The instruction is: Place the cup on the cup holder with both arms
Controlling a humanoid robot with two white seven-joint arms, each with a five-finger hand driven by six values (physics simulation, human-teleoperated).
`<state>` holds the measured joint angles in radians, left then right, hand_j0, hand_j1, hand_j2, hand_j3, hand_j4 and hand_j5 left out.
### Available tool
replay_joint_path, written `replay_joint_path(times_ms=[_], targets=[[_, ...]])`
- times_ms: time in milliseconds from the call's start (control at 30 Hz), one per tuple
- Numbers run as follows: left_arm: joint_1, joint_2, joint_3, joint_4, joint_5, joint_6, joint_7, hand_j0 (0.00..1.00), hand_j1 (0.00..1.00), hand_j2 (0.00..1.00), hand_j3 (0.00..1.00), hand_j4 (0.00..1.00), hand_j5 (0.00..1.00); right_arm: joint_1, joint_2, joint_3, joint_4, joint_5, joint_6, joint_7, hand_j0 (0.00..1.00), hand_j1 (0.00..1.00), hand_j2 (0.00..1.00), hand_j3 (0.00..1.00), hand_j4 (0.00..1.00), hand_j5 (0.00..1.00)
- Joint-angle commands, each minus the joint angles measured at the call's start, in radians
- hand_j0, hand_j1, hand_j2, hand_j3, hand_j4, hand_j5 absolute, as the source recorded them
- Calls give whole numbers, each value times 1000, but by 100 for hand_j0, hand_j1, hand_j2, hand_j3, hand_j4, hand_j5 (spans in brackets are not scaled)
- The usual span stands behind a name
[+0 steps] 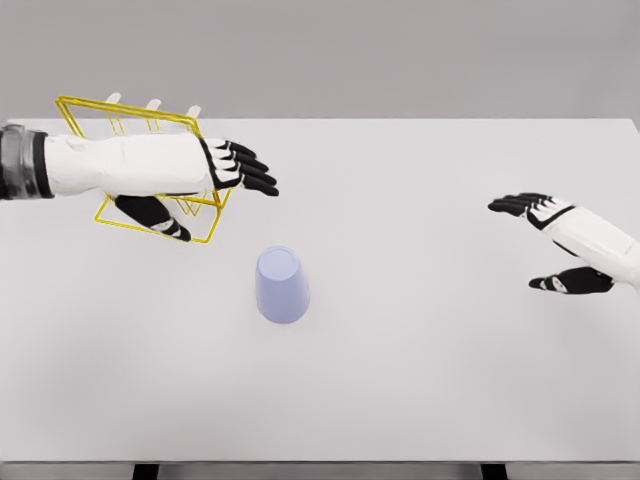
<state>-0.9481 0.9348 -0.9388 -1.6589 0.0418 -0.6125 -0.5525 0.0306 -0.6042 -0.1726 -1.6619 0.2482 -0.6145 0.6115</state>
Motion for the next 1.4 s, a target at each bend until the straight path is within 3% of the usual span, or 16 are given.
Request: replay_joint_path(times_ms=[0,100,267,667,933,1367], targets=[[-4,-33,-140,-1,64,2,-17,100,100,100,100,100,100,6,1,-41,-35,-10,4,-1,100,100,100,100,100,100],[-52,-53,-183,-28,75,2,-13,100,100,100,100,100,100,28,0,-84,-24,-9,4,-1,100,100,100,100,100,100],[-104,-93,-202,-30,79,2,-7,100,100,100,100,100,100,38,1,-76,-33,-9,4,-1,100,100,100,100,100,100],[-278,-122,-408,-19,29,2,-10,100,100,100,100,100,100,42,0,-82,-1,3,4,-1,100,100,100,100,100,100],[-290,-139,-408,-2,-171,2,-13,100,100,100,100,100,100,37,0,-82,10,11,4,-1,100,100,100,100,100,100],[-304,-211,-472,60,-206,2,-13,100,100,100,100,100,100,31,0,-84,18,25,4,-1,100,100,100,100,100,100]])
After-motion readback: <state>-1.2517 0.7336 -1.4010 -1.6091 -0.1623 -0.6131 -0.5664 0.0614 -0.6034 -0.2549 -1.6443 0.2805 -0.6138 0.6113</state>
